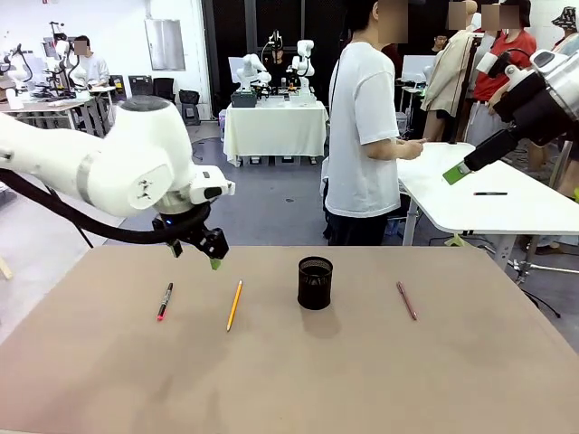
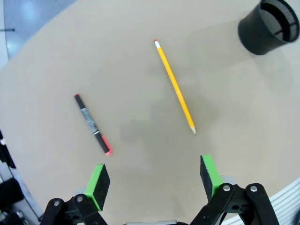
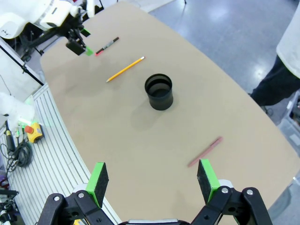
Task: Place the pens into the pen holder.
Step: Pick up a writing instrument from the table and place it into the Pen holder.
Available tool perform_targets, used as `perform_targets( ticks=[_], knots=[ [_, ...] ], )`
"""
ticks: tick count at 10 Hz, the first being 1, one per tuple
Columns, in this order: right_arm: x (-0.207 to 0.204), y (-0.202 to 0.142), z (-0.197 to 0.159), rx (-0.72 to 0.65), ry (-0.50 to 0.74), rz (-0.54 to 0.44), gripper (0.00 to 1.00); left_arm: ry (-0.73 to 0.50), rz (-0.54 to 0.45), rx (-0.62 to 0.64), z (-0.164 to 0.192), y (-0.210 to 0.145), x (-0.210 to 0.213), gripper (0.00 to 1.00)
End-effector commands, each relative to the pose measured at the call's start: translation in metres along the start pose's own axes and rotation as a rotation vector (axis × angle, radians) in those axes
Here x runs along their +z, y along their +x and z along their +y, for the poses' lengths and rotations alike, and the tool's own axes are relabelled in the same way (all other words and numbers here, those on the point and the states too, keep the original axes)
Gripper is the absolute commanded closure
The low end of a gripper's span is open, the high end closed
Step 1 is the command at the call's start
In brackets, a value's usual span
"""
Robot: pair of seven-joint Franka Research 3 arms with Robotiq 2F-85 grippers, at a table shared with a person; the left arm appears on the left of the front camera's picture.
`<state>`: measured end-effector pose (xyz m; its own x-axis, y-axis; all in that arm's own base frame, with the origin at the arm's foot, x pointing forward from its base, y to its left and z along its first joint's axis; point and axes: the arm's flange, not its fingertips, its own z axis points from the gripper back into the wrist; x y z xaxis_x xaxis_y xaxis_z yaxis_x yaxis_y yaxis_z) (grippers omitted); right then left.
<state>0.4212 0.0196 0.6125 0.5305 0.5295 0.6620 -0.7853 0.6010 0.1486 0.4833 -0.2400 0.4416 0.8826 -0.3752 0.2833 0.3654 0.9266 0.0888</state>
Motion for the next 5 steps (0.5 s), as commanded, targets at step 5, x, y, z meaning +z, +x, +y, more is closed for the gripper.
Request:
perform_targets(
  ticks=[5],
  knots=[
    [0.0, 0.0, 0.001, 0.001, 0.014, -0.016, 0.0, -0.009, 0.063, 0.097, -0.037, 0.053, -0.079, 0.0]
  ],
)
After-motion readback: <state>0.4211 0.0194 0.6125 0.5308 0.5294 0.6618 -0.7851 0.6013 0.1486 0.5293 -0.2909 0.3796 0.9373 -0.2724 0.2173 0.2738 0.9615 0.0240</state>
